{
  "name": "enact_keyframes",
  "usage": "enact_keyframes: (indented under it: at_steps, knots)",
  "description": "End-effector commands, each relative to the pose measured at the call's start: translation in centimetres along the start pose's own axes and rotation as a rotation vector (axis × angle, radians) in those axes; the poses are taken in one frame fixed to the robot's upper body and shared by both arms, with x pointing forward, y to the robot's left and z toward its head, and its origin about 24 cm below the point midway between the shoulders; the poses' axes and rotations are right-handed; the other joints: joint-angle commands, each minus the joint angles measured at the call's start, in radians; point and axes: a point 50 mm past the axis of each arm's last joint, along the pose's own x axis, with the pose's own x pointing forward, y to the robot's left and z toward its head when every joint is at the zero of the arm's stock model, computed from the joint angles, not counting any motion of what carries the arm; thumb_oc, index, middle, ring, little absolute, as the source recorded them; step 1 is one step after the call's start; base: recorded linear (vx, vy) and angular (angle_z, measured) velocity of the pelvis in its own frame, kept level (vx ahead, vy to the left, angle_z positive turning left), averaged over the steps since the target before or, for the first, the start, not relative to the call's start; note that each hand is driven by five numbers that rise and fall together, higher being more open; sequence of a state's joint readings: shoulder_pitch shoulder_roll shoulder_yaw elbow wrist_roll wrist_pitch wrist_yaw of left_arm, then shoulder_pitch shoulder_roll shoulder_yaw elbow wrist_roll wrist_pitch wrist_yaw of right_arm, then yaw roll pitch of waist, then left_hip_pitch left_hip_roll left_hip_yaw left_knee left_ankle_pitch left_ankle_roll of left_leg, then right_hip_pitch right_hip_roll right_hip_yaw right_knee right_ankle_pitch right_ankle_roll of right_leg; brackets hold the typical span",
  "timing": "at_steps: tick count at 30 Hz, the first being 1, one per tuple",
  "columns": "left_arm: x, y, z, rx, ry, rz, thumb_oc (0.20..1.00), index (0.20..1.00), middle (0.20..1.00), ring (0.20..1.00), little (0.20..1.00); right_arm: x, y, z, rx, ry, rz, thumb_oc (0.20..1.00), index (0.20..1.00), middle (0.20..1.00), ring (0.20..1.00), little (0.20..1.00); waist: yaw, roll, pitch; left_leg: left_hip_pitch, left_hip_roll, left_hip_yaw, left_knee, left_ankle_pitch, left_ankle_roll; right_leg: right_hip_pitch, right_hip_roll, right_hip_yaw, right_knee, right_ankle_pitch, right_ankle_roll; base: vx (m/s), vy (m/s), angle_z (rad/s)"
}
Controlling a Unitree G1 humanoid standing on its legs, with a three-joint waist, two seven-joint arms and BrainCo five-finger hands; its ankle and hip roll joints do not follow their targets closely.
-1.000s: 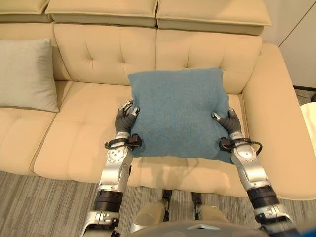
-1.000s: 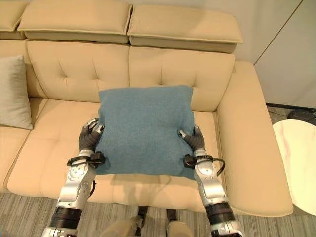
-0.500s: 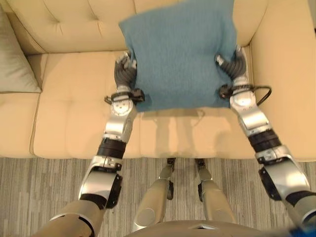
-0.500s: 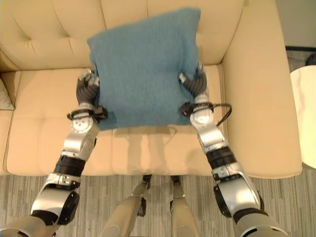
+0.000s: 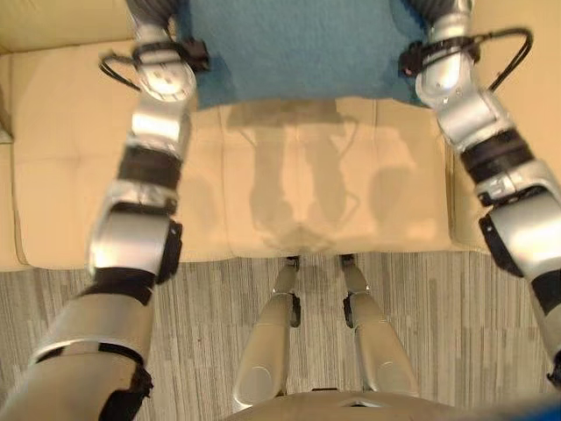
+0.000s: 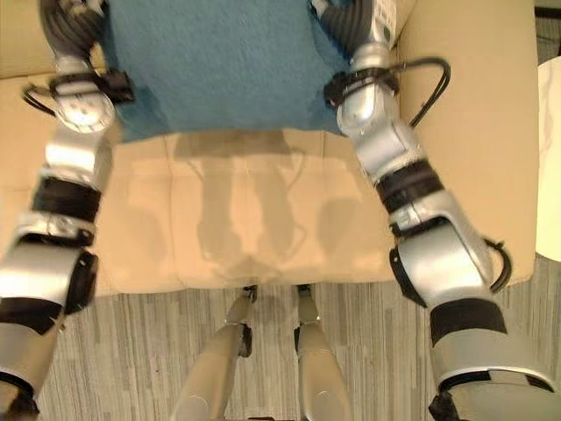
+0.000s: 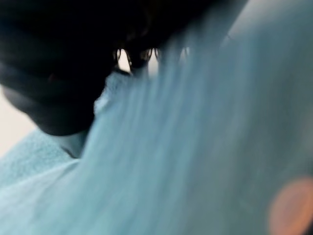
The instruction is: Pick up all the scattered cushions and arrange them neatly on the sofa.
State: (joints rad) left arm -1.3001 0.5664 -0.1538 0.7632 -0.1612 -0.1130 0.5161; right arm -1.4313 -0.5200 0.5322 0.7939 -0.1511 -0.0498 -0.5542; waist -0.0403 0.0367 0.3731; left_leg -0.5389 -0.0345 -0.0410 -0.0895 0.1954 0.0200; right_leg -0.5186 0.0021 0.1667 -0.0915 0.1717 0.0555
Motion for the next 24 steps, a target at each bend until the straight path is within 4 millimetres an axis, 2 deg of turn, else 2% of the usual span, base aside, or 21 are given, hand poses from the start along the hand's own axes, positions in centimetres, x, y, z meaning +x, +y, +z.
enact_keyframes:
  at_steps: [1,2,7,8,11,12,13,14,15,16,20,24]
  knots:
    - [2.9,1.3,9.9,-0.051,-0.365,0.080,0.200,0.200,0.200,0.200,0.200,4.5,-5.4,7.1,0.044,-0.251,-0.214,0.200,0.200,0.200,0.200,0.200,0.013,-0.012,0.021,-0.009,-0.022,-0.044,0.002,-0.073,-0.056,0.057,-0.025,-0.002,0.004,0.009,0.020,-0.03,0.014,-0.05]
    - [3.3,1.6,10.8,-0.055,-0.382,0.094,0.200,0.200,0.200,0.200,0.200,5.2,-6.1,7.8,0.040,-0.254,-0.227,0.200,0.200,0.200,0.200,0.200,0.016,-0.011,0.033,-0.025,-0.023,-0.048,0.002,-0.069,-0.057,0.041,-0.023,-0.001,0.004,0.011,0.019,-0.03,0.015,-0.08]
    - [4.1,2.1,11.7,-0.101,-0.362,0.105,0.200,0.200,0.200,0.200,0.200,6.7,-7.4,7.4,-0.081,-0.204,-0.199,0.200,0.200,0.200,0.200,0.200,0.018,-0.015,0.081,-0.072,-0.024,-0.067,0.002,-0.055,-0.066,-0.009,-0.016,-0.007,0.004,0.015,0.021,0.00,0.002,-0.04]
    - [4.0,1.7,10.8,-0.150,-0.322,0.085,0.200,0.200,0.200,0.200,0.200,6.7,-7.5,6.7,-0.071,-0.166,-0.200,0.200,0.200,0.200,0.200,0.200,0.013,-0.022,0.101,-0.083,-0.024,-0.070,0.002,-0.050,-0.070,-0.020,-0.013,-0.015,0.004,0.019,0.021,0.00,0.000,0.00]
    - [3.7,1.1,9.6,-0.178,-0.274,0.066,0.200,0.200,0.200,0.200,0.200,6.5,-6.7,6.3,-0.043,-0.137,-0.178,0.200,0.200,0.200,0.200,0.200,0.014,-0.029,0.112,-0.083,-0.025,-0.073,0.002,-0.052,-0.072,-0.027,-0.012,-0.022,0.004,0.021,0.018,0.00,-0.030,0.06]
    - [3.4,0.6,8.9,-0.209,-0.246,0.051,0.388,0.388,0.388,0.388,0.388,6.3,-6.1,6.2,-0.051,-0.137,-0.153,0.200,0.200,0.200,0.200,0.200,0.014,-0.033,0.120,-0.082,-0.025,-0.074,0.002,-0.051,-0.072,-0.030,-0.011,-0.026,0.004,0.023,0.016,0.01,-0.042,0.07]
    - [3.2,0.2,8.1,-0.213,-0.219,0.032,1.000,1.000,1.000,1.000,1.000,6.1,-5.7,6.0,-0.049,-0.131,-0.143,0.200,0.200,0.200,0.200,0.200,0.014,-0.035,0.125,-0.080,-0.026,-0.073,0.002,-0.052,-0.072,-0.032,-0.010,-0.029,0.004,0.024,0.015,0.00,-0.037,0.04]
    - [3.2,0.1,7.8,-0.191,-0.210,0.018,1.000,1.000,1.000,1.000,1.000,6.1,-5.8,5.7,-0.048,-0.119,-0.140,0.200,0.200,0.200,0.200,0.200,0.015,-0.032,0.129,-0.079,-0.026,-0.073,0.002,-0.051,-0.072,-0.031,-0.011,-0.031,0.004,0.024,0.015,-0.01,-0.028,0.04]
    - [3.2,0.2,7.2,-0.159,-0.200,0.000,1.000,1.000,1.000,1.000,1.000,6.0,-5.7,5.2,-0.039,-0.104,-0.131,0.555,0.555,0.555,0.555,0.555,0.017,-0.031,0.134,-0.077,-0.026,-0.075,0.002,-0.050,-0.072,-0.030,-0.012,-0.034,0.004,0.026,0.014,0.00,0.000,0.00]
    - [3.2,0.3,7.0,-0.149,-0.196,0.000,1.000,1.000,1.000,1.000,1.000,5.9,-5.5,4.8,-0.035,-0.092,-0.123,1.000,1.000,1.000,1.000,1.000,0.018,-0.031,0.137,-0.075,-0.026,-0.076,0.002,-0.051,-0.072,-0.031,-0.012,-0.036,0.004,0.026,0.013,0.00,0.000,0.00]
    - [3.1,2.3,4.7,-0.114,-0.146,0.027,1.000,1.000,1.000,1.000,1.000,4.8,-4.9,2.3,-0.054,-0.041,-0.073,1.000,1.000,1.000,1.000,1.000,0.021,-0.034,0.132,-0.062,-0.025,-0.075,0.002,-0.052,-0.073,-0.024,-0.013,-0.045,0.004,0.023,0.009,0.00,-0.008,0.00]
    - [2.2,5.0,0.5,-0.069,-0.041,0.046,1.000,1.000,1.000,1.000,1.000,3.3,-5.2,-1.3,-0.100,0.033,-0.037,1.000,1.000,1.000,1.000,1.000,0.029,-0.034,0.111,-0.033,-0.026,-0.067,0.002,-0.059,-0.071,-0.005,-0.012,-0.051,0.004,0.018,0.003,0.00,-0.005,-0.01]
